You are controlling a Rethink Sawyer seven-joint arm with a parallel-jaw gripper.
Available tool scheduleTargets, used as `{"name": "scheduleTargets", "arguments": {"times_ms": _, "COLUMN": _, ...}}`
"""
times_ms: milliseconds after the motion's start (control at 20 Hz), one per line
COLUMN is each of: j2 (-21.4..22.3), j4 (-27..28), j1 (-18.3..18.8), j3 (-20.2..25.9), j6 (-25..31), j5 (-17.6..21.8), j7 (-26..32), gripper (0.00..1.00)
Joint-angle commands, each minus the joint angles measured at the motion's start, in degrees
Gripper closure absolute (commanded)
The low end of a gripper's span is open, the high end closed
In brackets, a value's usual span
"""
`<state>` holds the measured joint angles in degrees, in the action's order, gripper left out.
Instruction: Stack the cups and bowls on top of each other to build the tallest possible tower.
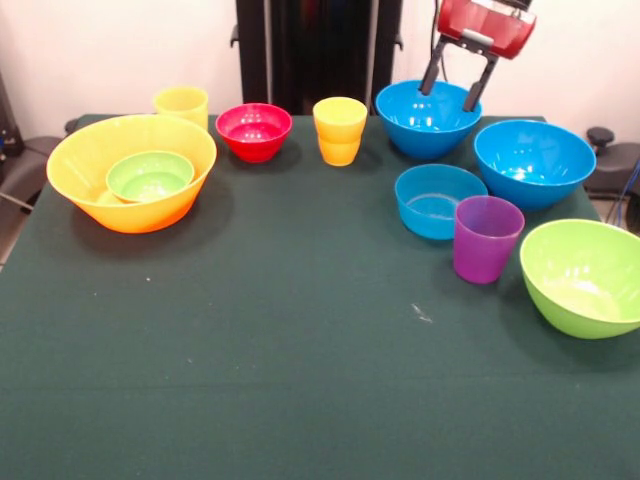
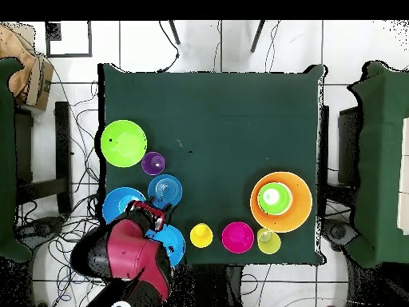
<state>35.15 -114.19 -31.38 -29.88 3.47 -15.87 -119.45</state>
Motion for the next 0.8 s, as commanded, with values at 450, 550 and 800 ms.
{"name": "scheduleTargets", "arguments": {"times_ms": 450, "j2": -2.96, "j4": 2.02, "j1": -2.96, "j3": 2.6, "j6": 4.02, "j5": -4.58, "j7": -12.12, "gripper": 0.0}}
{"name": "scheduleTargets", "arguments": {"times_ms": 550, "j2": -1.72, "j4": 1.43, "j1": -1.49, "j3": 4.72, "j6": 3.52, "j5": -4.38, "j7": -11.42, "gripper": 0.0}}
{"name": "scheduleTargets", "arguments": {"times_ms": 800, "j2": 4.18, "j4": -3.49, "j1": 7.56, "j3": 16.97, "j6": -0.03, "j5": -3.11, "j7": -10.25, "gripper": 0.0}}
